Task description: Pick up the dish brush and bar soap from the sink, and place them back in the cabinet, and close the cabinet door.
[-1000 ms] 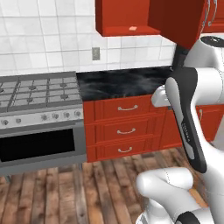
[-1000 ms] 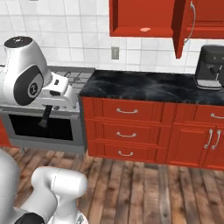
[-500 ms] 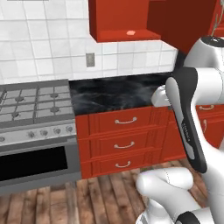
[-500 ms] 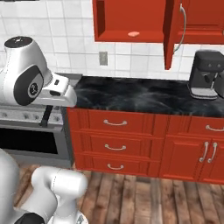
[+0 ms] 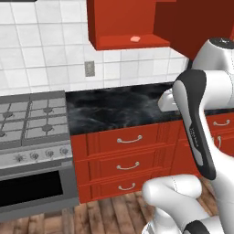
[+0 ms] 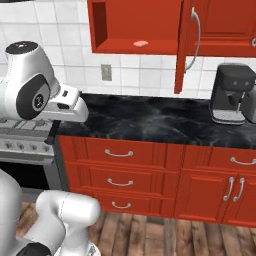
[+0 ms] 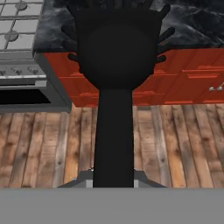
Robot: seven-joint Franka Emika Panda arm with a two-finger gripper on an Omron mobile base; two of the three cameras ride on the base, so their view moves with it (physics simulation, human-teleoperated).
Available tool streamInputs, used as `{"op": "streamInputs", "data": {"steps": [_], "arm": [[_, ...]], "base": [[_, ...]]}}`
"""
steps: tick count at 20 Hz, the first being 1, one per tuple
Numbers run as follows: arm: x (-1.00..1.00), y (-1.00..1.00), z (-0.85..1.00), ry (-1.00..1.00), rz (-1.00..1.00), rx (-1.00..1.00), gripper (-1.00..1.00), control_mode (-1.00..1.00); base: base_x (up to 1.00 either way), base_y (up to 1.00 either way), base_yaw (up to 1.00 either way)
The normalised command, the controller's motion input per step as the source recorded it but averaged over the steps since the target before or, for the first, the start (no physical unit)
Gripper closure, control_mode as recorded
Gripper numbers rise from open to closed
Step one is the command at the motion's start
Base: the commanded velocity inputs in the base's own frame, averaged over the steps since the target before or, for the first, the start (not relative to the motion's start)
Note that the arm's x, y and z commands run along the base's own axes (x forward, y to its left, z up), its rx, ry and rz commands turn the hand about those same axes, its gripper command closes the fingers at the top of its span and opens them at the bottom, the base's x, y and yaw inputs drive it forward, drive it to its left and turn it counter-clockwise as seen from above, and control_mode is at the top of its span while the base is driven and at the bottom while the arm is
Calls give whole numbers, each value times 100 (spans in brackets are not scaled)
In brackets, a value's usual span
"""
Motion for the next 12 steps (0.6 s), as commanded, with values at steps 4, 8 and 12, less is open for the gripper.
{"op": "streamInputs", "data": {"steps": [4,8,12], "arm": [[0,0,0,0,0,0,100,100],[0,0,0,0,0,0,100,100],[0,0,0,0,0,0,100,100]], "base": [[50,-35,0],[48,-36,0],[51,-34,0]]}}
